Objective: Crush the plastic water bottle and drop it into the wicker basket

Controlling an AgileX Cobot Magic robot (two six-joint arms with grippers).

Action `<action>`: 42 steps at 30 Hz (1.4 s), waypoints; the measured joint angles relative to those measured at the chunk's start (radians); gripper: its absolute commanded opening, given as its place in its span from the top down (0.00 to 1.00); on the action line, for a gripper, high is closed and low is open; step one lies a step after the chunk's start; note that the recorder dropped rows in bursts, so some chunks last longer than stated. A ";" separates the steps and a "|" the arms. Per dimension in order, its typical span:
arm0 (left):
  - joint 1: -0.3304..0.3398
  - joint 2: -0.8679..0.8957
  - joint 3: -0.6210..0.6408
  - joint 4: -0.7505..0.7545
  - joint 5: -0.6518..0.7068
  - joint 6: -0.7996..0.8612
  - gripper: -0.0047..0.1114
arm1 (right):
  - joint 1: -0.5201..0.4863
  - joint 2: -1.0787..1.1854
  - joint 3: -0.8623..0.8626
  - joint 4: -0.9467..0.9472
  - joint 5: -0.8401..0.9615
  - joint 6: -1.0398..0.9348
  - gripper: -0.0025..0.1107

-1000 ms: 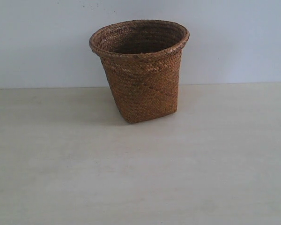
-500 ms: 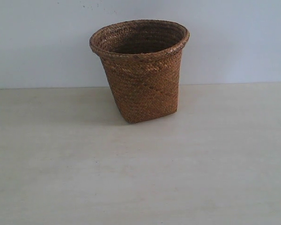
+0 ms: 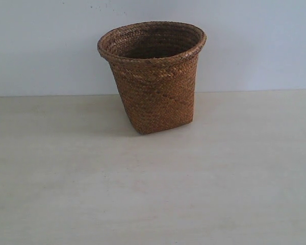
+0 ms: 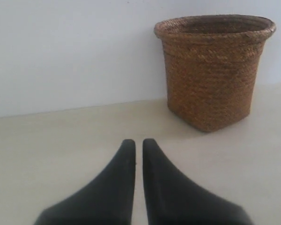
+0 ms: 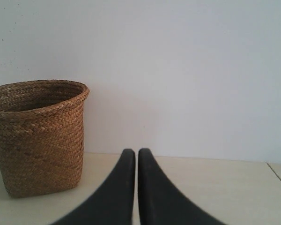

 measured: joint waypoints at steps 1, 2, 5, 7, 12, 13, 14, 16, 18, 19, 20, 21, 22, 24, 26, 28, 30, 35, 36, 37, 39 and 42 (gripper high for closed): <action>0.015 -0.019 0.008 0.000 0.000 -0.005 0.92 | 0.000 0.000 0.000 0.000 0.000 0.000 0.98; 0.035 -0.041 0.019 0.000 0.004 -0.012 0.92 | 0.000 0.000 0.000 0.000 0.000 0.000 0.98; 0.095 -0.086 0.051 0.000 0.010 -0.043 0.92 | 0.000 0.000 0.000 0.000 0.000 0.000 0.98; 0.133 -0.109 0.073 0.000 0.012 -0.060 0.92 | 0.000 0.000 0.000 0.000 0.000 0.000 0.98; 0.178 -0.156 0.106 -0.002 0.035 -0.077 0.92 | 0.000 0.000 0.000 0.000 0.000 0.000 0.98; 0.180 -0.158 0.108 -0.004 0.050 -0.079 0.92 | 0.000 0.000 0.000 0.000 -0.002 0.000 0.98; 0.184 -0.160 0.108 -0.007 0.072 -0.078 0.92 | 0.000 0.000 0.000 0.000 -0.002 0.000 0.98; 0.186 -0.162 0.110 -0.007 0.101 -0.079 0.92 | 0.000 0.000 0.000 0.000 -0.004 0.000 0.98; 0.186 -0.162 0.110 -0.008 0.115 -0.077 0.92 | 0.000 0.000 0.000 0.000 -0.004 0.000 0.98; 0.186 -0.162 0.110 -0.011 0.115 -0.074 0.92 | 0.000 0.000 0.000 0.000 -0.004 0.000 0.98; 0.186 -0.162 0.110 -0.011 0.117 -0.071 0.92 | 0.000 0.000 0.000 0.000 -0.004 0.000 0.98; 0.186 -0.162 0.110 -0.011 0.119 -0.069 0.92 | 0.000 0.000 0.000 0.000 -0.004 0.000 0.98; 0.186 -0.162 0.110 -0.011 0.124 -0.067 0.92 | 0.000 0.000 0.000 0.000 -0.004 0.000 0.98; 0.186 -0.162 0.110 -0.011 0.129 -0.067 0.92 | 0.000 0.000 0.000 0.002 -0.004 0.000 0.98; 0.186 -0.162 0.110 -0.011 0.131 -0.066 0.92 | 0.000 0.000 0.000 0.002 -0.004 0.000 0.98; 0.186 -0.162 0.110 -0.011 0.133 -0.062 0.92 | 0.000 0.000 0.000 0.002 -0.004 0.000 0.98; 0.186 -0.162 0.110 -0.011 0.134 -0.062 0.92 | 0.000 0.000 0.000 0.002 -0.004 0.000 0.98; 0.186 -0.162 0.110 -0.011 0.139 -0.062 0.92 | 0.000 0.000 0.000 0.002 -0.004 0.000 0.98; 0.186 -0.162 0.110 -0.008 0.139 -0.062 0.92 | 0.000 0.000 0.000 0.002 -0.004 0.000 0.98; 0.186 -0.162 0.110 -0.008 0.139 -0.061 0.92 | 0.000 0.000 0.000 0.002 -0.004 0.000 0.98; 0.186 -0.162 0.110 -0.004 0.139 -0.061 0.92 | 0.000 0.000 0.000 0.002 -0.004 0.000 0.98; 0.186 -0.162 0.110 -0.004 0.139 -0.061 0.92 | 0.000 0.000 0.000 0.002 -0.004 0.002 0.98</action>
